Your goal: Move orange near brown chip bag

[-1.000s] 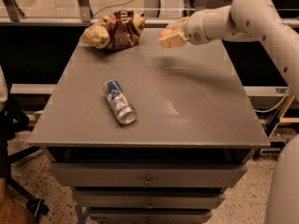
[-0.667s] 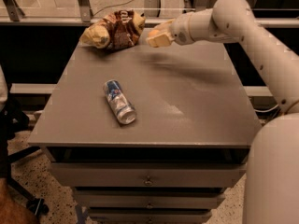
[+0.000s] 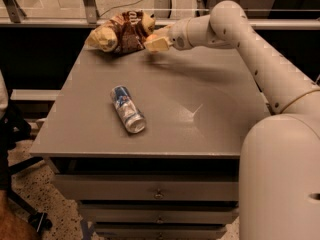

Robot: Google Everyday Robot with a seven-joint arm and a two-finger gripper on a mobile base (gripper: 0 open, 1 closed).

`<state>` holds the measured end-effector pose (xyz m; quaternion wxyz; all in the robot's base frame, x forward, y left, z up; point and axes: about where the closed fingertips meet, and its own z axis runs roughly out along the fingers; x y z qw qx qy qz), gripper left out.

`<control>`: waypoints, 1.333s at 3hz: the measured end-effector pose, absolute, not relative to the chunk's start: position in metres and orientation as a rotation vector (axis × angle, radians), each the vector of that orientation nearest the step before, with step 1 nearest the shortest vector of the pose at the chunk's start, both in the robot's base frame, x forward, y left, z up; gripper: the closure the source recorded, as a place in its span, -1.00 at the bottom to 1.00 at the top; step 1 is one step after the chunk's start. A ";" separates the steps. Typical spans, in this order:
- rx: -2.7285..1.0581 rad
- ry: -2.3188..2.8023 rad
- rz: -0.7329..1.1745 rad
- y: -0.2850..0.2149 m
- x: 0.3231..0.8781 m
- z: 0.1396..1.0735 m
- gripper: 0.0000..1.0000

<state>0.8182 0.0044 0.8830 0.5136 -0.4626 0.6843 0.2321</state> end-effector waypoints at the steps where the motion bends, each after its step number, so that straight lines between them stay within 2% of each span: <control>1: -1.099 1.660 0.556 0.012 0.827 0.876 1.00; 3: -1.061 1.712 0.518 0.013 0.845 0.857 1.00; 4: -1.065 1.712 0.523 0.016 0.845 0.855 0.66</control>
Offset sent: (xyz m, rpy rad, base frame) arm 0.0295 0.0049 -0.0226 -0.0142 0.0273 -0.0826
